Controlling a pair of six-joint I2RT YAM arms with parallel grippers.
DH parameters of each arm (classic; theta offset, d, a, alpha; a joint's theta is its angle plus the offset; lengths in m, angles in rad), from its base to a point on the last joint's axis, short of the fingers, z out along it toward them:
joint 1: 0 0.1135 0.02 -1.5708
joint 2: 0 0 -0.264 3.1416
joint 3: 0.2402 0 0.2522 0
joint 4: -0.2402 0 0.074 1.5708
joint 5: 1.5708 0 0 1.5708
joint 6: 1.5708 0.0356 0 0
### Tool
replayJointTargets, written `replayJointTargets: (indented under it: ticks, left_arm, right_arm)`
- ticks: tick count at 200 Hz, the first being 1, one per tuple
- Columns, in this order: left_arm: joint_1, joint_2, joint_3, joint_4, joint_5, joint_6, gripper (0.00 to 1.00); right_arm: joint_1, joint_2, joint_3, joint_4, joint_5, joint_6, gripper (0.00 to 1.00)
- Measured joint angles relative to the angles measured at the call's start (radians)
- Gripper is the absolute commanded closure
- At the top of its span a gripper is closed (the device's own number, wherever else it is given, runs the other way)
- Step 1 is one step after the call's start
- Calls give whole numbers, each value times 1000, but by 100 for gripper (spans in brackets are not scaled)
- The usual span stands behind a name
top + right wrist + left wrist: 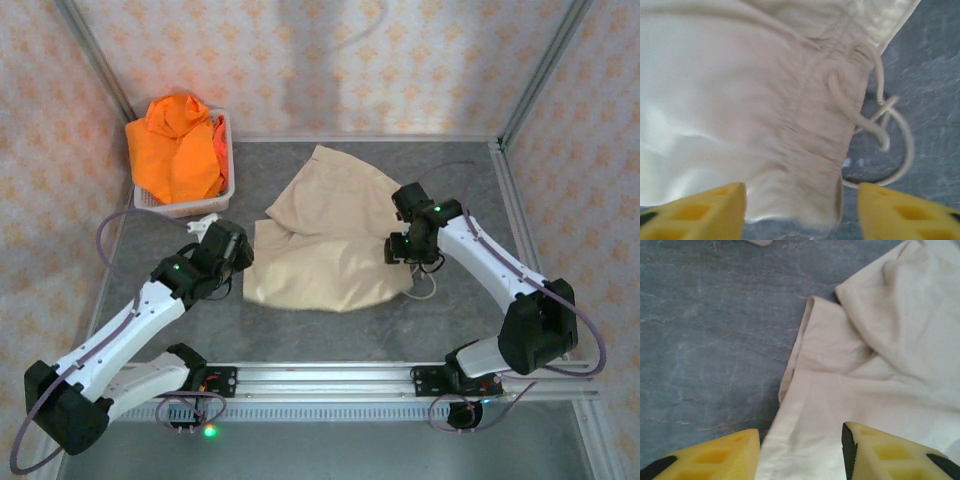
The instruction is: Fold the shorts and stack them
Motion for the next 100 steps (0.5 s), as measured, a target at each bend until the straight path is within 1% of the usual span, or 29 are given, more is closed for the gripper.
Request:
replayJointTargets:
  ticks: [13,19,40,54,74,85,100]
  left_arm:
    - [1,-15,0,-23,6,-2,44]
    - [1,-31,-2,-31,6,-4,41]
    - [1,-108,-36,-37,20,-27,36]
    - [1,-132,-91,-36,46,-53,35]
    - [0,-104,-196,-12,112,-95,32]
    - [-6,-60,-246,3,144,-114,28]
    - [-33,-15,-278,5,167,-134,24]
  right_arm:
    - [0,-14,-20,3,-48,5,21]
    - [1,-30,-32,7,-64,7,20]
    - [0,-132,-77,20,-97,24,17]
    - [0,-195,-98,34,-107,34,16]
    - [0,-220,-138,81,-134,55,15]
    - [0,-204,-173,120,-164,72,14]
    - [0,-167,-210,171,-193,90,11]
